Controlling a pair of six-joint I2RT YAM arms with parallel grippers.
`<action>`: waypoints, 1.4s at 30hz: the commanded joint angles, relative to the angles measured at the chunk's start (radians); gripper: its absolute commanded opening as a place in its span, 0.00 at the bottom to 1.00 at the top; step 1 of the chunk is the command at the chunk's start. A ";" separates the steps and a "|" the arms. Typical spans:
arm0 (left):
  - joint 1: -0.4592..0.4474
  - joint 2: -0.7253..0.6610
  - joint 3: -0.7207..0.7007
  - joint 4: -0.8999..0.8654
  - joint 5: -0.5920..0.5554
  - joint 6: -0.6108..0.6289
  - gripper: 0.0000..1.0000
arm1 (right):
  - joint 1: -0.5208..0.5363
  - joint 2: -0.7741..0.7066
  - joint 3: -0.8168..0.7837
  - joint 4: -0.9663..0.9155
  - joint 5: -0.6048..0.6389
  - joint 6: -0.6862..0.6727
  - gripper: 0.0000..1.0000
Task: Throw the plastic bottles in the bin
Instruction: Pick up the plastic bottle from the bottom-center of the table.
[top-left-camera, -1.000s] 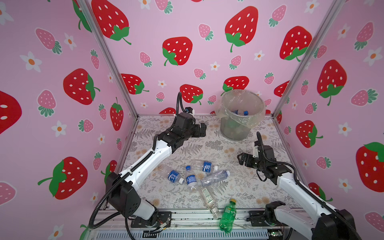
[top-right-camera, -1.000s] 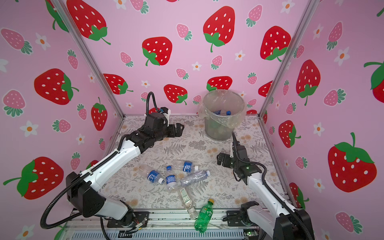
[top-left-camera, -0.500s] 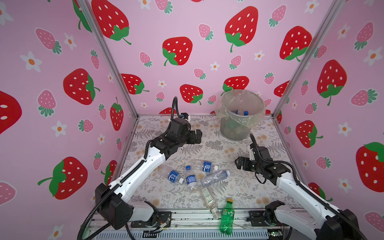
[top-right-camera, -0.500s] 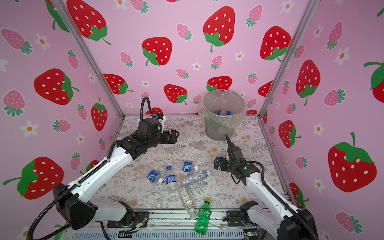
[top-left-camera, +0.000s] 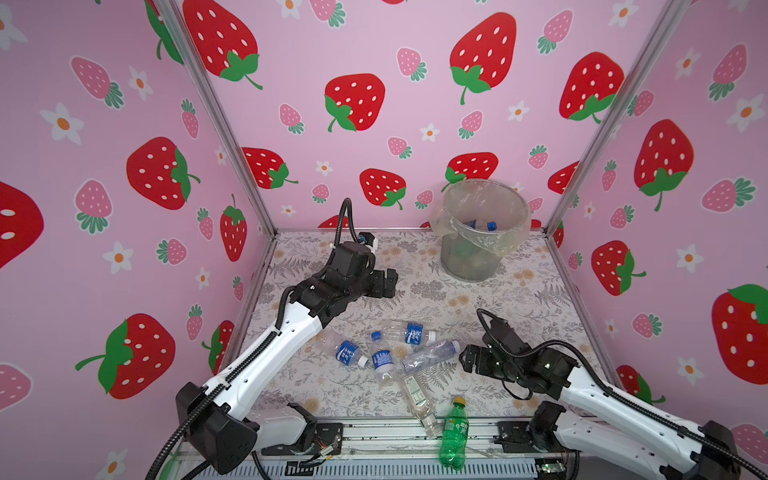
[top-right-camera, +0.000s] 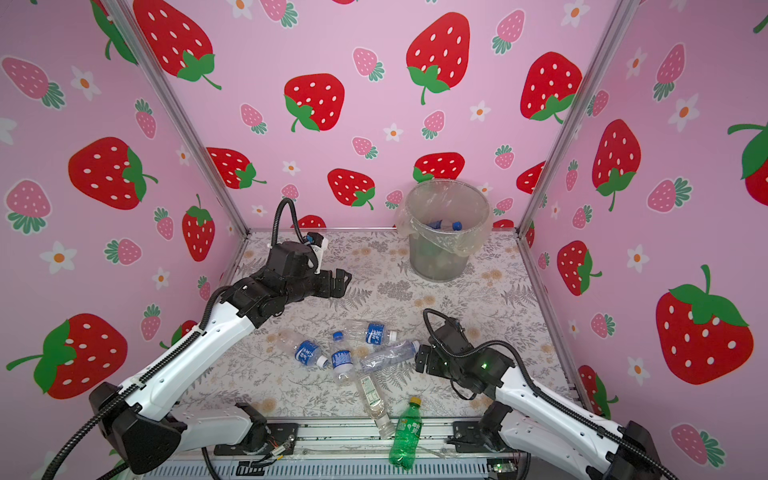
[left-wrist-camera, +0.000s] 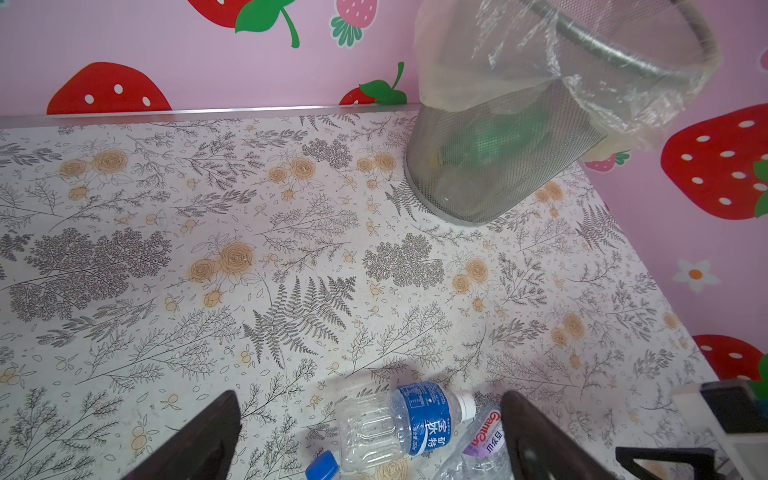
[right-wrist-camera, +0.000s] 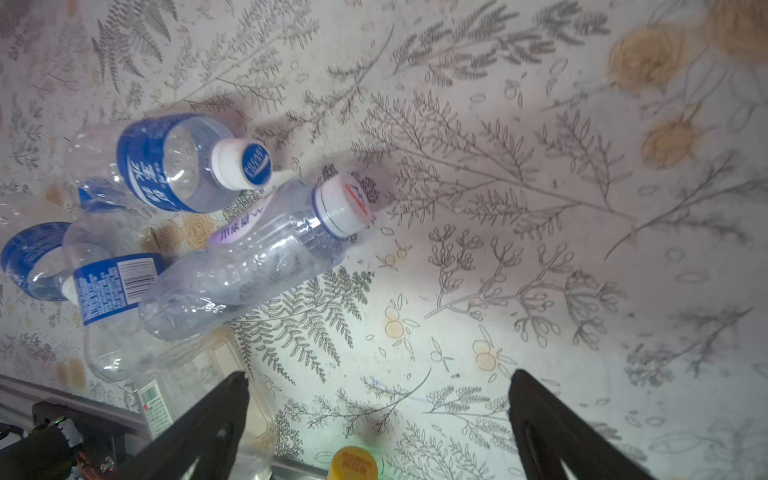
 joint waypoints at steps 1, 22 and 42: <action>0.006 -0.019 -0.020 -0.024 -0.007 0.030 0.99 | 0.124 0.061 0.015 -0.064 0.093 0.232 0.99; 0.017 -0.042 -0.043 -0.027 0.013 0.021 0.99 | 0.461 0.170 -0.043 0.014 0.080 0.599 0.88; 0.017 -0.049 -0.048 -0.032 0.005 0.021 0.99 | 0.460 0.231 -0.072 0.103 0.077 0.598 0.66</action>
